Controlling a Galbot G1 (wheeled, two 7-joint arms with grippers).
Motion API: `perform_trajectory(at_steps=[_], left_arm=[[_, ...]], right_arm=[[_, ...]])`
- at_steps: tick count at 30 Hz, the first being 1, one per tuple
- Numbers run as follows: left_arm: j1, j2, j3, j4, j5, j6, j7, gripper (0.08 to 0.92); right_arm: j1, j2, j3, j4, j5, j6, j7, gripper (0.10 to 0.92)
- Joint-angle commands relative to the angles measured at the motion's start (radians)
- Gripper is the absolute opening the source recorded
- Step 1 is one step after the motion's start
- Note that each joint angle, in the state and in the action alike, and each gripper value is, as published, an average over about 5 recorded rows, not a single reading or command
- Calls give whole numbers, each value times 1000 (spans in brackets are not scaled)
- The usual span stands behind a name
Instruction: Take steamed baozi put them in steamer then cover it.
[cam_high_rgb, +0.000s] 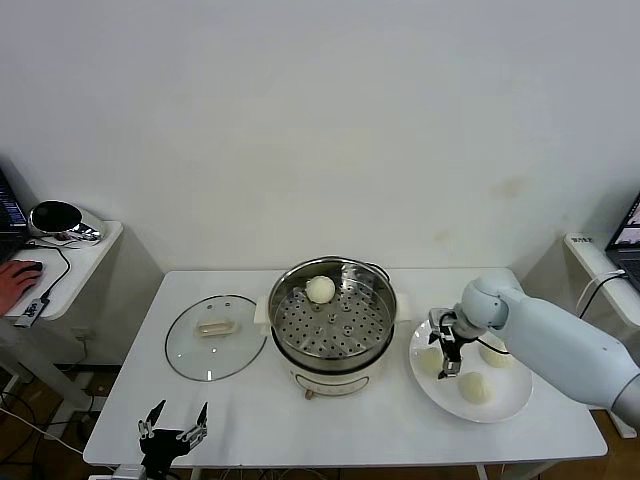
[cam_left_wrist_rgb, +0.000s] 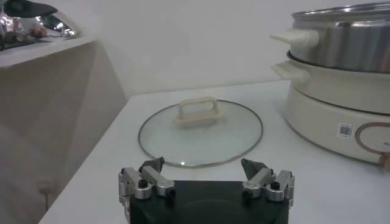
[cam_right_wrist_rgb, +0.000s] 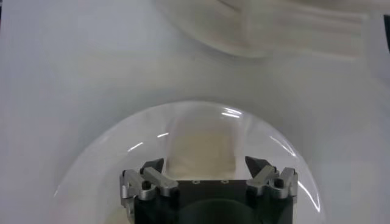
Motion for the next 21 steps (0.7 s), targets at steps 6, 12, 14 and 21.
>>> perform_trajectory(at_steps=[6, 12, 14, 21], left_arm=[[1, -3, 2, -2, 1, -1, -1, 823], [1, -4, 5, -3, 2, -2, -1, 823], [0, -3, 7, -3, 3, -1, -2, 823], [-21, -9, 23, -1, 11, 0, -3, 823]], right_arm=[[-8, -9, 11, 1, 2, -6, 1, 697], [-5, -26, 17, 7, 19, -11, -4, 552], [6, -41, 15, 16, 28, -14, -6, 538], [183, -126, -52, 85, 115, -35, -35, 527]])
